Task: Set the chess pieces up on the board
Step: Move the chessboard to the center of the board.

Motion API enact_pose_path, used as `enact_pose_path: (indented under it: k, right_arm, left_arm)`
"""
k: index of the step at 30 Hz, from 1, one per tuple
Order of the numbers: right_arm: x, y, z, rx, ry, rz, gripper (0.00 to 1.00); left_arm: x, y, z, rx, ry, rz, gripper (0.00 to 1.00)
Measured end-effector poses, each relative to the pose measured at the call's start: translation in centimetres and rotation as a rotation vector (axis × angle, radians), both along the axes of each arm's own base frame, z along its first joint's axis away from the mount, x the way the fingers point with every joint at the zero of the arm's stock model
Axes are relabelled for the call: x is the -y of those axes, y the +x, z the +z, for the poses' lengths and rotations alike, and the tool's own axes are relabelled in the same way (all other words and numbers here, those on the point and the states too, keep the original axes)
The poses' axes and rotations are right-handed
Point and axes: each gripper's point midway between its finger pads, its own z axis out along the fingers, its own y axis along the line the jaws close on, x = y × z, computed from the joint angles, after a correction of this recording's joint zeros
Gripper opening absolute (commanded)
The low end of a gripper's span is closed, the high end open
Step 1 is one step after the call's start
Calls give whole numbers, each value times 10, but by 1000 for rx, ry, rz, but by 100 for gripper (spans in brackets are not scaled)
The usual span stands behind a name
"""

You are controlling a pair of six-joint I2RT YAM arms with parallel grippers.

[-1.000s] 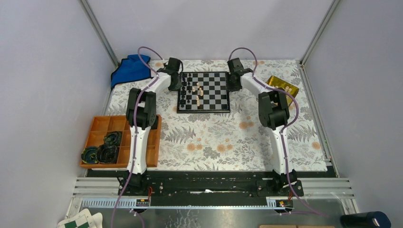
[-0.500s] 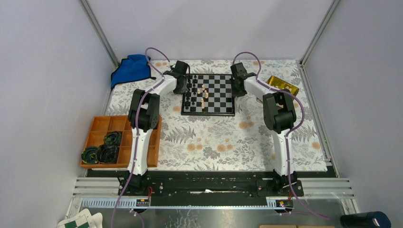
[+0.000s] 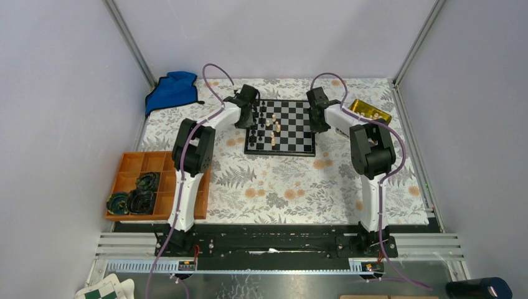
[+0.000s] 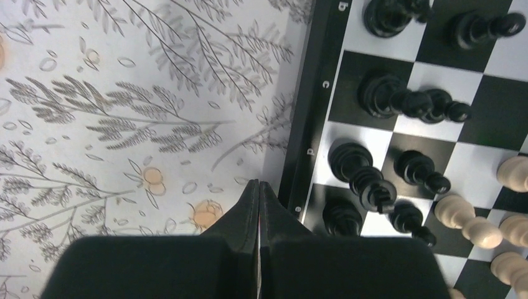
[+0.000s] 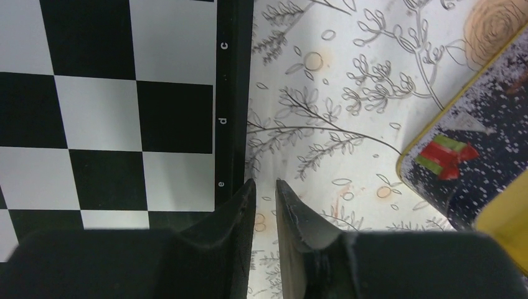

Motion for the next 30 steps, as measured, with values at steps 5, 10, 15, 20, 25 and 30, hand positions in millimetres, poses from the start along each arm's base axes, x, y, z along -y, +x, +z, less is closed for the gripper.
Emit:
enact_pose_path:
  k: [5,10,15,20,25,30]
  right_arm:
    - [12,-7,0,-11,-17,-13,27]
    - [17,-8,0,-14,-27,-13,27]
    - [19,-9,0,-15,-33,-10,29]
    - [22,-11,1,-17,-38,-14,33]
    - [27,-10,5,-12,-41,-23,37]
    - [23,-4,22,15,-21,-13,40]
  left_arm:
    - [12,-15,-1,-15,12,-32,0]
    - [19,-31,-1,-30,28,-54,0]
    - [21,-43,-1,-46,40,-67,0]
    - [22,-50,-1,-52,51,-75,0]
    - [24,-55,0,-62,62,-84,3]
    - [25,-60,15,-61,57,-89,21]
